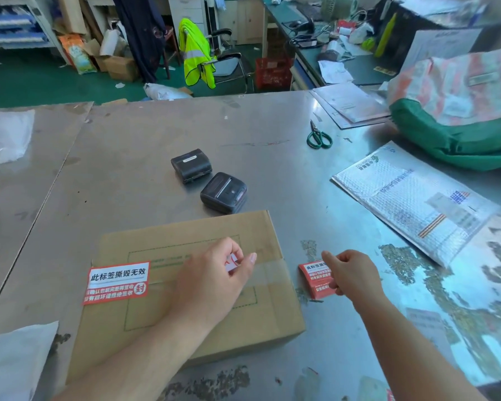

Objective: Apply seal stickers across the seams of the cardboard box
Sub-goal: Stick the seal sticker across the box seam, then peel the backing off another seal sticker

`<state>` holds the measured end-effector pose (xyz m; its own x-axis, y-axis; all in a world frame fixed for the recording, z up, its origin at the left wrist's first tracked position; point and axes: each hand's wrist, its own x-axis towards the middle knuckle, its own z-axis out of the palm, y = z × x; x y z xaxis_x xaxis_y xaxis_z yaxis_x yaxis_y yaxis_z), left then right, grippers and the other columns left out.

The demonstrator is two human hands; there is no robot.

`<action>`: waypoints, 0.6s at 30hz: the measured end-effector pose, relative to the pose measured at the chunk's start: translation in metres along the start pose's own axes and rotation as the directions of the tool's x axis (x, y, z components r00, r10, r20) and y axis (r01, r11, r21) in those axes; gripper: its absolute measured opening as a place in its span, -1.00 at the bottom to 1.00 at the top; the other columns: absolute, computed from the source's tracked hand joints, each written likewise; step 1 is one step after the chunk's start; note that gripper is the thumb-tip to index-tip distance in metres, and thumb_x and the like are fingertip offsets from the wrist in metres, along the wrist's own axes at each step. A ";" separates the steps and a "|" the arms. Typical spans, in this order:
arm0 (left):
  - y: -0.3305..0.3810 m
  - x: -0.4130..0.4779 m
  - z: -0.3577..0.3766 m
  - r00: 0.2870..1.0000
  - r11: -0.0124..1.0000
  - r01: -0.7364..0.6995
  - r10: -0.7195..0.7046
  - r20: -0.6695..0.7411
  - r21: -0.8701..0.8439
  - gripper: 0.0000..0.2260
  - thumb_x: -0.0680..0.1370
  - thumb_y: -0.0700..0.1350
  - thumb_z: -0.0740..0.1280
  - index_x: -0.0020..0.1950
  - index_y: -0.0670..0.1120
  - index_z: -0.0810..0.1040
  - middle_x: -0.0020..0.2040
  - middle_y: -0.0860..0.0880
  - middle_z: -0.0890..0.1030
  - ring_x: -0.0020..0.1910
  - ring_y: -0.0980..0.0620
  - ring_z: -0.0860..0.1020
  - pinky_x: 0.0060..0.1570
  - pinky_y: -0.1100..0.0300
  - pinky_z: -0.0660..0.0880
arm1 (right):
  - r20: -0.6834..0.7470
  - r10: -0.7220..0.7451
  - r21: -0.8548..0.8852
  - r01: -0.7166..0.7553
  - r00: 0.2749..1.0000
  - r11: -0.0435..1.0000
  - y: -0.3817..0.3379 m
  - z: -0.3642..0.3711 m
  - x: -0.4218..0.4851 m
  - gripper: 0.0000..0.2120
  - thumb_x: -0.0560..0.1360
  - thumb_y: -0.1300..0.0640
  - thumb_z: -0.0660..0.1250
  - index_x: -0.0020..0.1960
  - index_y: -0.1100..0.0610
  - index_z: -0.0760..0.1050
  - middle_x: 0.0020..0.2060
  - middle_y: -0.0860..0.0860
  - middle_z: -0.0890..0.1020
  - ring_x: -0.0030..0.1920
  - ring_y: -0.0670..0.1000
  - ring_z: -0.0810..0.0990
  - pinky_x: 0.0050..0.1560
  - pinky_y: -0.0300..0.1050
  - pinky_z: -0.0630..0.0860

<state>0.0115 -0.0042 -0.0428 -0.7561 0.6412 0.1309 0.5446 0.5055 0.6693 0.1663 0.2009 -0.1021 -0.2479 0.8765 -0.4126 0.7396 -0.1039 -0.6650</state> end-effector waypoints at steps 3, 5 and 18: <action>-0.001 -0.001 -0.001 1.000 1.000 0.010 -0.010 0.007 0.001 -0.71 0.47 0.17 0.36 -0.31 0.07 0.37 -0.51 0.11 0.43 -0.46 0.15 0.41 -0.49 0.25 0.18 | -0.035 -0.013 -0.109 0.009 0.999 0.994 0.012 0.012 0.013 -0.69 0.53 -0.10 0.38 -0.14 0.16 0.52 -0.28 0.09 0.68 -0.25 0.08 0.63 -0.21 -0.06 0.54; -0.001 -0.001 -0.001 1.000 1.000 0.014 -0.014 0.009 -0.010 -0.71 0.48 0.16 0.36 -0.31 0.07 0.36 -0.49 0.14 0.45 -0.45 0.14 0.41 -0.49 0.27 0.15 | -0.084 -0.018 -0.187 0.002 0.996 0.982 0.020 0.019 0.019 -0.68 0.53 -0.11 0.38 0.02 0.15 0.54 -0.04 0.12 0.64 -0.03 0.13 0.59 -0.07 -0.03 0.46; -0.002 0.001 0.001 1.000 1.000 0.010 -0.010 0.006 -0.021 -0.72 0.48 0.14 0.36 -0.29 0.04 0.37 -0.44 0.18 0.47 -0.45 0.12 0.39 -0.49 0.21 0.19 | -0.131 0.081 -0.394 -0.126 0.988 0.910 0.037 0.039 0.043 -0.48 0.46 -0.16 0.47 0.23 0.17 0.50 0.18 0.18 0.51 0.24 0.27 0.48 0.17 0.15 0.45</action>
<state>0.0103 -0.0039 -0.0447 -0.7592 0.6396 0.1200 0.5293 0.4996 0.6858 0.1588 0.2164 -0.1690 -0.1037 0.9192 -0.3800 0.9512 -0.0200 -0.3080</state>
